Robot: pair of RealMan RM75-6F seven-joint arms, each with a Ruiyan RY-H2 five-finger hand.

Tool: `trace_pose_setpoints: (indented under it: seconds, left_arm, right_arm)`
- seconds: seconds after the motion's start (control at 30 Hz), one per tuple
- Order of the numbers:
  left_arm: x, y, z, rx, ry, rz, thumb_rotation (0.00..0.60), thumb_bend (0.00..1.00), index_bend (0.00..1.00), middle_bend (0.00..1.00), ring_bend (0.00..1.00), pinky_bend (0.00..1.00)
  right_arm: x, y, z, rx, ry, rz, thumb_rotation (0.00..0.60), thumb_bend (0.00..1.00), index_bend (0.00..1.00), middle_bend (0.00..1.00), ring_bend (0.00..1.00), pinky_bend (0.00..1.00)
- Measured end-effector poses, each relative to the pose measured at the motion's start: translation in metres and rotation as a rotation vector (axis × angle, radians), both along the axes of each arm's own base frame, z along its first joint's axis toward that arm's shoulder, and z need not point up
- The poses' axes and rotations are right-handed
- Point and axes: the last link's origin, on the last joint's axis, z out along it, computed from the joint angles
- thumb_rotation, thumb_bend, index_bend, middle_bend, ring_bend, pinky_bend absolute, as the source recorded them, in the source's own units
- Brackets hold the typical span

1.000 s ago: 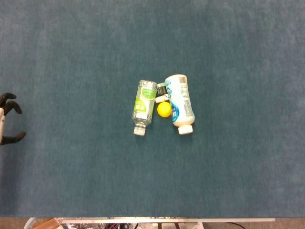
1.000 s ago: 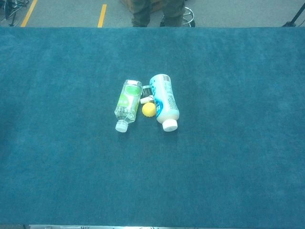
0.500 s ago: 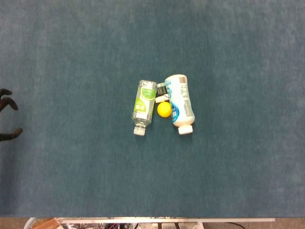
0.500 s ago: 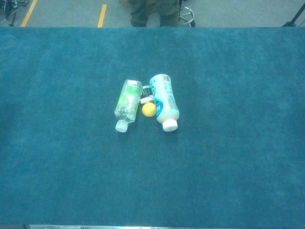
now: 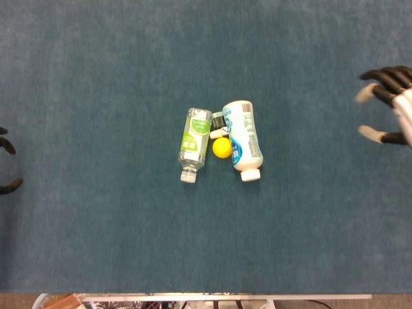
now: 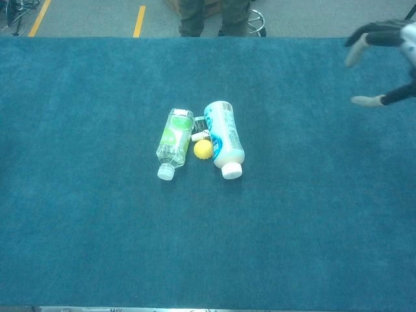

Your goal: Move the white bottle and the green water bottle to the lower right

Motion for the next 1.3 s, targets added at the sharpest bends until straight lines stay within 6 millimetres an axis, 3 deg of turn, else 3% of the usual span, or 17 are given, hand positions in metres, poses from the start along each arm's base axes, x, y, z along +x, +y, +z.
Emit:
trace_pose_setpoints:
  seconds: [0.3, 0.67, 1.3]
  left_arm:
    - [-0.007, -0.007, -0.003, -0.003, -0.005, 0.022, 0.6, 0.07, 0.46, 0.27, 0.34, 0.48]
    - [-0.012, -0.014, -0.007, -0.015, 0.005, 0.042, 0.6, 0.07, 0.46, 0.27, 0.34, 0.48]
    - [-0.031, -0.024, -0.007, -0.002, -0.019, 0.108, 0.6, 0.07, 0.46, 0.27, 0.34, 0.48]
  right_arm:
    - [0.024, -0.032, -0.027, 0.105, 0.03, 0.171, 0.6, 0.0, 0.47, 0.32, 0.26, 0.28]
    - [0.034, -0.049, -0.049, 0.153, 0.113, 0.338, 0.6, 0.0, 0.44, 0.31, 0.24, 0.28]
    - [0.072, -0.082, -0.1, 0.248, 0.221, 0.586, 0.6, 0.0, 0.39, 0.29, 0.19, 0.29]
